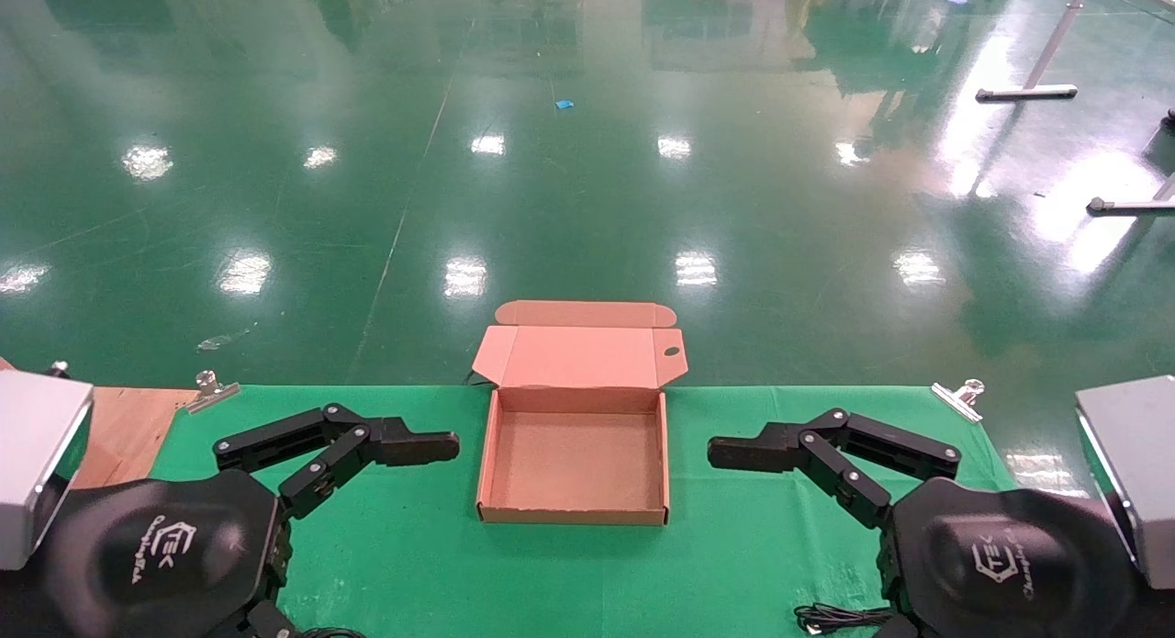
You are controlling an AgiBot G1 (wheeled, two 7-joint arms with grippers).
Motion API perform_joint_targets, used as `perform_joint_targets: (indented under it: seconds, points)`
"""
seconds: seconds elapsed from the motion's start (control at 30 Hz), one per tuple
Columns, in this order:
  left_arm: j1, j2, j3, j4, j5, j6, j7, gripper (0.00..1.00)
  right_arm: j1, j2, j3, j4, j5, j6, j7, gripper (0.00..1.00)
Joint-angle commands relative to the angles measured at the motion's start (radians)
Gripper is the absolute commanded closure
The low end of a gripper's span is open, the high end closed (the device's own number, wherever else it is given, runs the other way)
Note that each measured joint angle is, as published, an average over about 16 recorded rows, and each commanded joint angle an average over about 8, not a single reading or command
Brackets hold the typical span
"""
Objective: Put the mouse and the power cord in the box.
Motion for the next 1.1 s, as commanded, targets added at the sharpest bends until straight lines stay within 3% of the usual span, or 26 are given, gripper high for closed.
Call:
perform_joint_targets:
  seconds: [0.03,0.73,0.87,1.1]
  points:
    - [0.000,0.000,0.000,0.000,0.000,0.000,0.000,0.00,0.000,0.000,0.000,0.000,0.000,0.000,0.000,0.00]
    - [0.001,0.001,0.005,0.004,0.009,0.000,0.004,0.00,0.002,0.002,-0.004,0.000,-0.015,-0.001,-0.005,0.00]
    - [-0.002,-0.004,0.025,0.012,0.055,0.008,0.007,0.00,0.019,0.008,-0.028,0.003,-0.079,-0.010,-0.014,0.00]
    - [-0.050,-0.009,0.095,0.044,0.213,0.038,0.011,0.00,0.107,0.013,-0.124,0.034,-0.311,-0.048,-0.030,0.00]
